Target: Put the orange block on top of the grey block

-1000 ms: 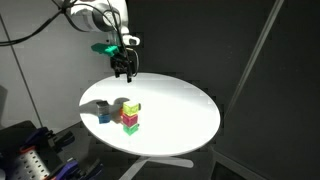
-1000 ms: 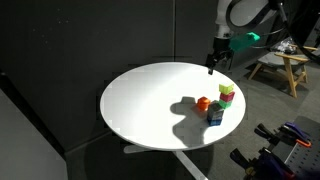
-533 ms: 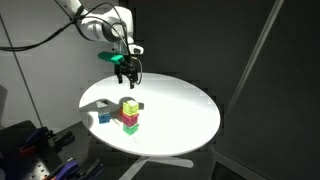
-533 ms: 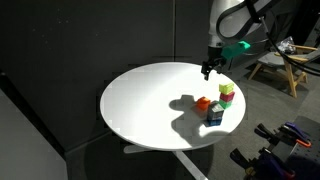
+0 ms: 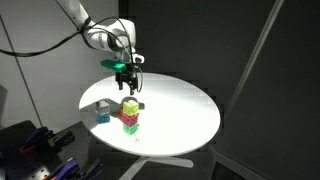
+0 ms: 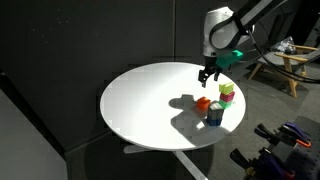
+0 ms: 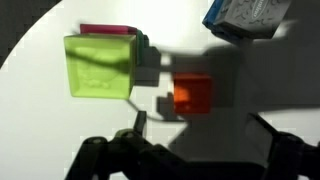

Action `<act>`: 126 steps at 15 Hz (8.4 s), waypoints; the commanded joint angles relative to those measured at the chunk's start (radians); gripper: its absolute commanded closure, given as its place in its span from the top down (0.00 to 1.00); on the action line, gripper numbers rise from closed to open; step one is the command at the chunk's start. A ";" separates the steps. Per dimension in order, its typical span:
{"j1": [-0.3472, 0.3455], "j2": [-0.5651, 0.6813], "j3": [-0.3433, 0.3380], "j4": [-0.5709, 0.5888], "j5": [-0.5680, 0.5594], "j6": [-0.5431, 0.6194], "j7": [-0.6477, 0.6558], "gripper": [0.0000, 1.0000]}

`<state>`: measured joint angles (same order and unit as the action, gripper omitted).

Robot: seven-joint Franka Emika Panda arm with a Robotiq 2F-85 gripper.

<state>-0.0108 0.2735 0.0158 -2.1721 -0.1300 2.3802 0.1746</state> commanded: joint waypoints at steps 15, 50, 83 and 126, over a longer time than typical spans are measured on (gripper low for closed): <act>0.023 0.068 -0.029 0.004 0.032 0.022 0.001 1.00; 0.038 0.277 -0.024 0.193 0.046 0.028 -0.022 1.00; 0.042 0.367 -0.040 0.247 0.042 0.000 -0.028 1.00; 0.080 0.295 -0.062 0.241 0.008 -0.089 -0.004 0.30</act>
<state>0.0505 0.6066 -0.0291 -1.9262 -0.1075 2.3267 0.1678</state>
